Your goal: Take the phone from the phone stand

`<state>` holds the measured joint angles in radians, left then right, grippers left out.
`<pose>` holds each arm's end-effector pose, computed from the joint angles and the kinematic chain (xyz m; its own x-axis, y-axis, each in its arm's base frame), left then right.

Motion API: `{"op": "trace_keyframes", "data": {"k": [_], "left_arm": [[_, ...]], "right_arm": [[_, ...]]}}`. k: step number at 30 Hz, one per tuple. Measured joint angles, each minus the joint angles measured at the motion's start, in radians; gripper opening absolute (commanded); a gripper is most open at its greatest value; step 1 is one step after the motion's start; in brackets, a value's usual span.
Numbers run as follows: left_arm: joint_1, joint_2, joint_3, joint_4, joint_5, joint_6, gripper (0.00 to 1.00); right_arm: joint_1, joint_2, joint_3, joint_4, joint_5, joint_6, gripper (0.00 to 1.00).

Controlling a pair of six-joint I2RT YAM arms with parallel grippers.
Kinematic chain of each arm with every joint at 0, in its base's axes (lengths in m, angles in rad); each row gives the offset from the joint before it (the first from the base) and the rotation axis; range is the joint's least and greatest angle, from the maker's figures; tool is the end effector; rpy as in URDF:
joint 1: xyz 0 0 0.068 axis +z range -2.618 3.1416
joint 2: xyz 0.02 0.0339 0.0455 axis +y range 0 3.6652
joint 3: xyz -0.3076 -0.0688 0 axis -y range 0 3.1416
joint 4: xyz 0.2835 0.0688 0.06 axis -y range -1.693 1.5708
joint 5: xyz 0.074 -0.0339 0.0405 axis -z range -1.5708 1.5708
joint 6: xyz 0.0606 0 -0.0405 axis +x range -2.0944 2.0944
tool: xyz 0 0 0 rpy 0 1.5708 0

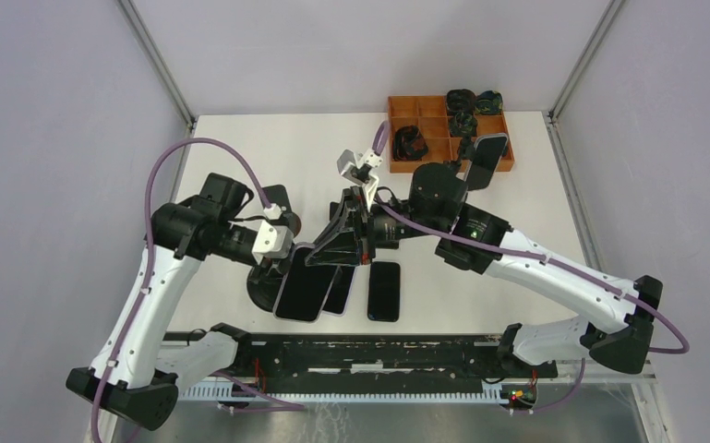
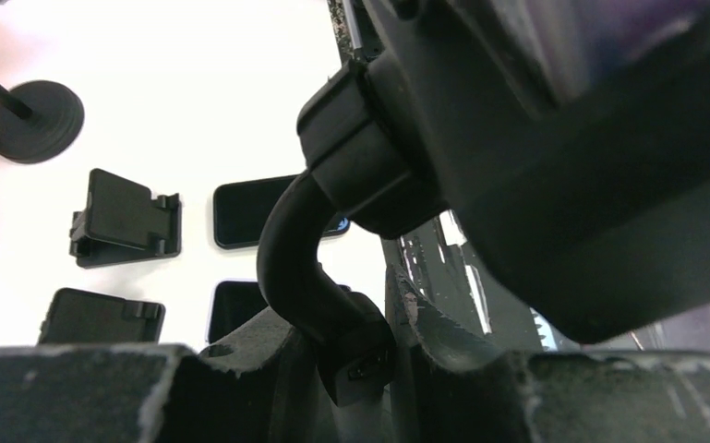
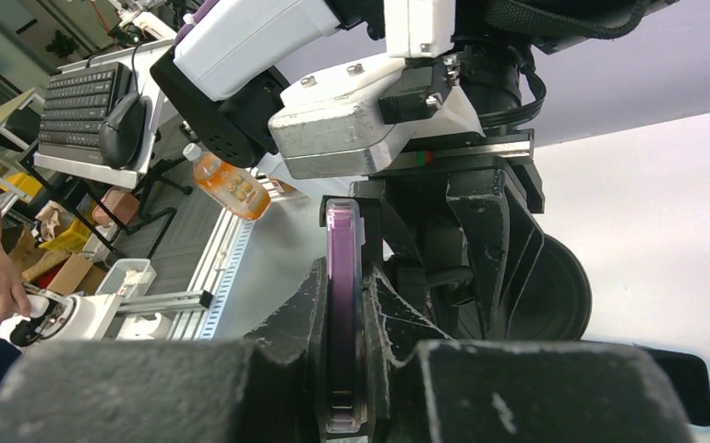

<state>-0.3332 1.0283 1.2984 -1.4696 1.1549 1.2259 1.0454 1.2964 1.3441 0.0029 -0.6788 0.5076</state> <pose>0.1275 -0.1028 0.4186 0.1218 0.3602 -0.9249 0.9795 -0.1945 0.0533 0.1366 0.3115 0.4892 -0.4580 -0.0357 -0.8882 -0.8756 -0.1542 0.4577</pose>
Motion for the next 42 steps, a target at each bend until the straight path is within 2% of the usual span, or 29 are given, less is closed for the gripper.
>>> {"op": "trace_keyframes", "data": {"k": [15,27,32,37,40,42], "left_arm": [[-0.012,-0.028,-0.056,0.118,-0.015,0.08,0.02],[-0.008,-0.064,-0.09,0.057,-0.128,0.15,0.02],[-0.001,-0.075,-0.093,0.011,-0.173,0.175,0.02],[-0.001,-0.065,-0.092,-0.002,-0.183,0.176,0.02],[-0.001,-0.052,-0.076,-0.003,-0.183,0.176,0.02],[-0.001,-0.046,-0.063,-0.003,-0.182,0.176,0.02]], "right_arm": [[-0.058,-0.099,-0.095,-0.003,0.028,-0.015,0.0],[-0.201,-0.258,-0.109,0.074,0.063,0.03,0.0],[-0.275,-0.289,0.036,-0.048,0.115,0.001,0.0],[-0.299,-0.287,0.15,-0.304,0.18,-0.057,0.0],[-0.317,-0.271,0.151,-0.484,0.241,-0.098,0.0],[-0.323,-0.267,0.073,-0.562,0.273,-0.114,0.0]]}}
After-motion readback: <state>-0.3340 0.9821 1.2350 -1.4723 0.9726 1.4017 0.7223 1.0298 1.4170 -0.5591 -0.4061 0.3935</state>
